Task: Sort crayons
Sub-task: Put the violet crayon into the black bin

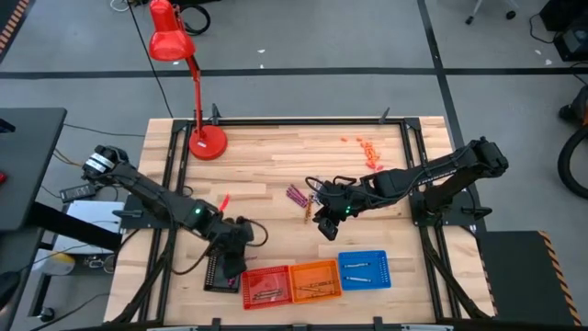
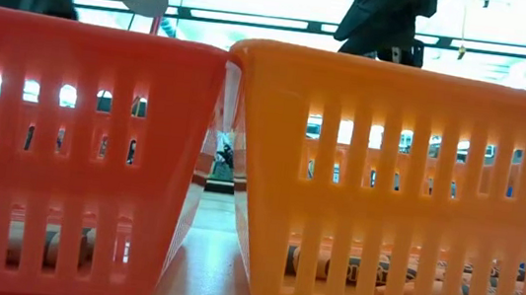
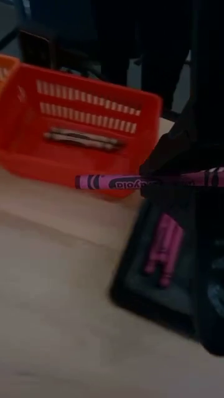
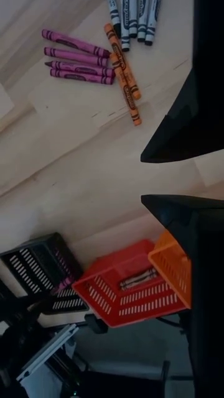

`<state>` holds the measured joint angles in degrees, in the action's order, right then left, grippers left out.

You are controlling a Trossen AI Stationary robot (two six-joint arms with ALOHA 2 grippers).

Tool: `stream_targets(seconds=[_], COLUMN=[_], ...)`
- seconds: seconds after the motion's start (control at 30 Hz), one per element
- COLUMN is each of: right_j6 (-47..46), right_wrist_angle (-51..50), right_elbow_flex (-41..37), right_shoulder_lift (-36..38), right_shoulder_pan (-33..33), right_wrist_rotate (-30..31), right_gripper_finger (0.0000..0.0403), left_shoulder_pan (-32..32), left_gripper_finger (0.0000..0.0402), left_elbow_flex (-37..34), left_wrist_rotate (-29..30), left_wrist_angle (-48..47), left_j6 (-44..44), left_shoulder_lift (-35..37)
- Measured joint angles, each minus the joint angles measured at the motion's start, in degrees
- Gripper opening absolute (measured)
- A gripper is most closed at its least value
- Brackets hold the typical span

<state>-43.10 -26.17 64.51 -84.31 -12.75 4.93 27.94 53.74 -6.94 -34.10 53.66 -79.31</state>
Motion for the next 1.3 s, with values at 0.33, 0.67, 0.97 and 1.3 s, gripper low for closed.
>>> stream_targets(seconds=[0.33,0.67,0.97,1.3], right_j6=[1.4,2.4,3.6,5.2], right_wrist_angle=[0.0,0.1,0.7,0.8], right_elbow_flex=[0.0,0.0,0.0,0.0], right_shoulder_lift=[0.0,0.0,0.0,0.0], right_shoulder_pan=[0.0,0.0,0.0,0.0], right_wrist_rotate=[0.1,0.0,1.0,4.0], right_gripper_finger=[0.0097,0.0097,0.0097,0.0097], left_shoulder_pan=[9.1,16.4,18.8,18.8], left_gripper_finger=[0.0025,0.0025,0.0025,0.0025], left_elbow_flex=[0.0,0.0,-2.9,-8.4], left_wrist_rotate=[6.9,19.0,22.4,25.4], left_wrist_angle=[-4.9,-11.7,-13.2,-11.8], left_j6=[16.5,35.4,45.3,51.6], left_shoulder_lift=[0.0,-0.1,-0.5,-0.6])
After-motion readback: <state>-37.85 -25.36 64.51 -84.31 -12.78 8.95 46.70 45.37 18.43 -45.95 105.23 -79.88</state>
